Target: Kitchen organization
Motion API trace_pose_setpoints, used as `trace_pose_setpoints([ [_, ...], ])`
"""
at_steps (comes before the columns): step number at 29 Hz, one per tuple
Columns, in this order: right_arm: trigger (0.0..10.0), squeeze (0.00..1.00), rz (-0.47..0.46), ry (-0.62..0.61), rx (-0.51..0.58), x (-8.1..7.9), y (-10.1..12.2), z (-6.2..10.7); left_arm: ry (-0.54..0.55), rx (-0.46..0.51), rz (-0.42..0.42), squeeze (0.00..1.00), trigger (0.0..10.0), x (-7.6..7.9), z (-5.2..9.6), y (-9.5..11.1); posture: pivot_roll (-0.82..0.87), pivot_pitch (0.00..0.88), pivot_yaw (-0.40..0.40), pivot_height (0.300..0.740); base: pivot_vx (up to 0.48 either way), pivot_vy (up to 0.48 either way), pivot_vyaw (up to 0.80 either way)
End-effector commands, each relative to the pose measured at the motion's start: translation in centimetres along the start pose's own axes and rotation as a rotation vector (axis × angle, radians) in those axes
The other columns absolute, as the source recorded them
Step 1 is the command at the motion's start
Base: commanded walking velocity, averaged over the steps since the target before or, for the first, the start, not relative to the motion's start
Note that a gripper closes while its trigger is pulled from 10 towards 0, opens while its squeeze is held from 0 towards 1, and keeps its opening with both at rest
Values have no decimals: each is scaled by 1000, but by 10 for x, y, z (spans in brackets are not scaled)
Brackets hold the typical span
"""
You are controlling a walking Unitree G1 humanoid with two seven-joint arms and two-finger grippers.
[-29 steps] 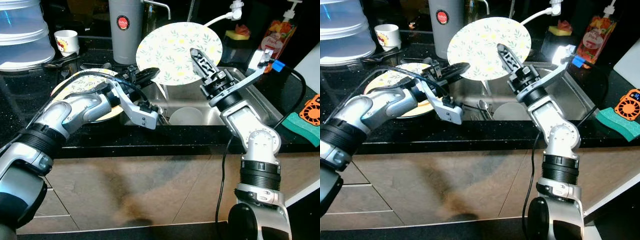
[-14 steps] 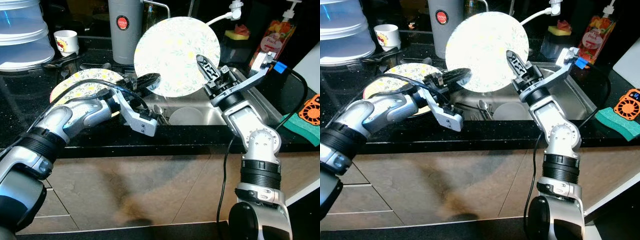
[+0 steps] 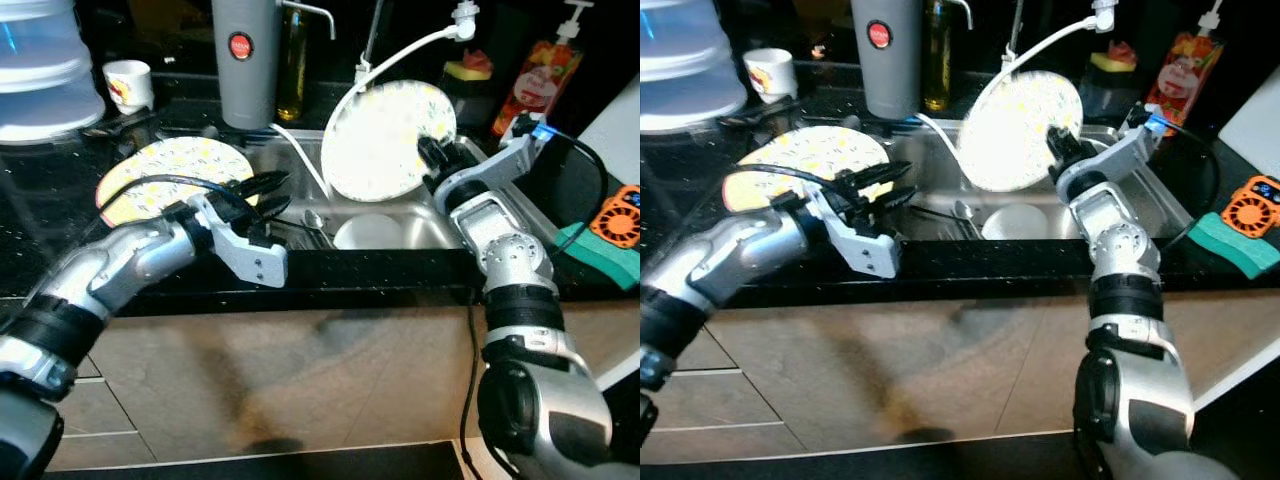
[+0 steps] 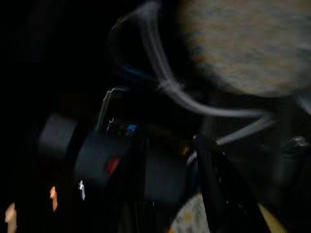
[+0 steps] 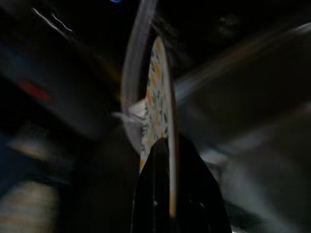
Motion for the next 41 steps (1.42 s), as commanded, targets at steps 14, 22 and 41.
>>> trace_pose_setpoints([
  [14,10000,0,519,77,23,-31,-1,-11,644,-451,1246,0,10000,-56,26,-64,237,0,-110,740,0,0,0],
  [22,10000,0,556,197,287,-58,41,-4,780,-628,1503,0,10000,-50,34,-98,191,0,-74,740,0,0,0],
  [41,10000,0,628,208,338,-50,28,9,1042,-748,1721,0,10000,-58,35,-95,147,0,-34,740,0,0,0],
])
Point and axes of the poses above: a point about 5 cm out from each wrist's last joint towards the gripper, its own z axis pointing back from the gripper into the wrist, its own y axis along the axis of the wrist's last joint, x = y × z, the point moved 2 cm from there along -z, pointing out of the wrist towards the gripper, and after that the axes turned 10 degrees about z, right-handed, at the moved point
